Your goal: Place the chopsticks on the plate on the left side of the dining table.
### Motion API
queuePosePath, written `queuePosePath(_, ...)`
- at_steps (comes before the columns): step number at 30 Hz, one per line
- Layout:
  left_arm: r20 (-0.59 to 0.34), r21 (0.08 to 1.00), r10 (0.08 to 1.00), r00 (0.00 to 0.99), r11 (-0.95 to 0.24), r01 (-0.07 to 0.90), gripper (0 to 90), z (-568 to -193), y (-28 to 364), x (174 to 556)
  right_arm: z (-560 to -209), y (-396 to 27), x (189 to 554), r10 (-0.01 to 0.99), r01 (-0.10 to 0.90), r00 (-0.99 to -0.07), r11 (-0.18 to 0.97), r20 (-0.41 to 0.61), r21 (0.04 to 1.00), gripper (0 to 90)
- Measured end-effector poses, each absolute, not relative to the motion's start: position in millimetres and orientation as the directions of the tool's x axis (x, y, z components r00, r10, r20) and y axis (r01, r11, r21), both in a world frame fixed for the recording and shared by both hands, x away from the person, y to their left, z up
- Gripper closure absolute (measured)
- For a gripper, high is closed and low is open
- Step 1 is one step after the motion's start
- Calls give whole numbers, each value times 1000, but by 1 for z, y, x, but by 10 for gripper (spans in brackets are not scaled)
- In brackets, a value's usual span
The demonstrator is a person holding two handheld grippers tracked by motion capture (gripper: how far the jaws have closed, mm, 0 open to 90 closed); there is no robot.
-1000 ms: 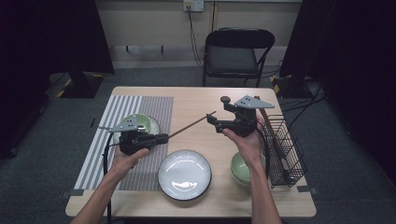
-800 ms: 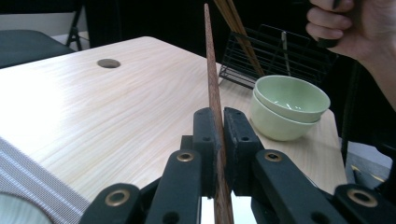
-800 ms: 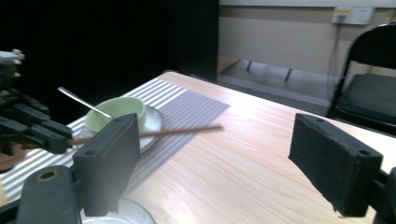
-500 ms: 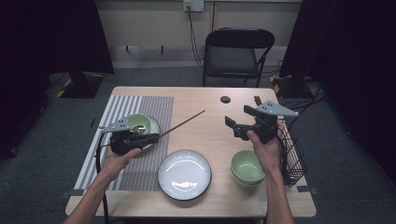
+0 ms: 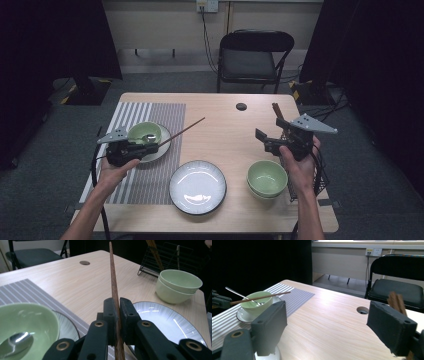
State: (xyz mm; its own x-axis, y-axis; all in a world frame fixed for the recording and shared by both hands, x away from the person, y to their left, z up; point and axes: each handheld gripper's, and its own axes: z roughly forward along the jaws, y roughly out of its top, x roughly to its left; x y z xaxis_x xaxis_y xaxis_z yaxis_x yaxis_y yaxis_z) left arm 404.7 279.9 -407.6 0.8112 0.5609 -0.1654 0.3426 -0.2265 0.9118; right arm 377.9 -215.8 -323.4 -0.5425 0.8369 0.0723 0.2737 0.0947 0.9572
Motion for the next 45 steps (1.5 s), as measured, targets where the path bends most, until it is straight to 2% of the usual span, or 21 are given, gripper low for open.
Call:
queuePosePath(5,-193,905,576,795,-209,371,842,-415,289,404,-328,-227,372,841,280,-536,88,79,956,155)
queuePosePath(10,-174,895,601,780,-234,380,842,-419,291,401,-330,-237,371,854,283,-513,75,85,956,156)
queuePosePath(15,-215,883,622,753,-206,422,842,-430,300,400,-332,-245,368,866,285,-492,66,87,956,156)
queuePosePath(45,-204,853,666,718,-239,464,842,-457,322,402,-339,-233,371,866,310,-492,79,89,947,157)
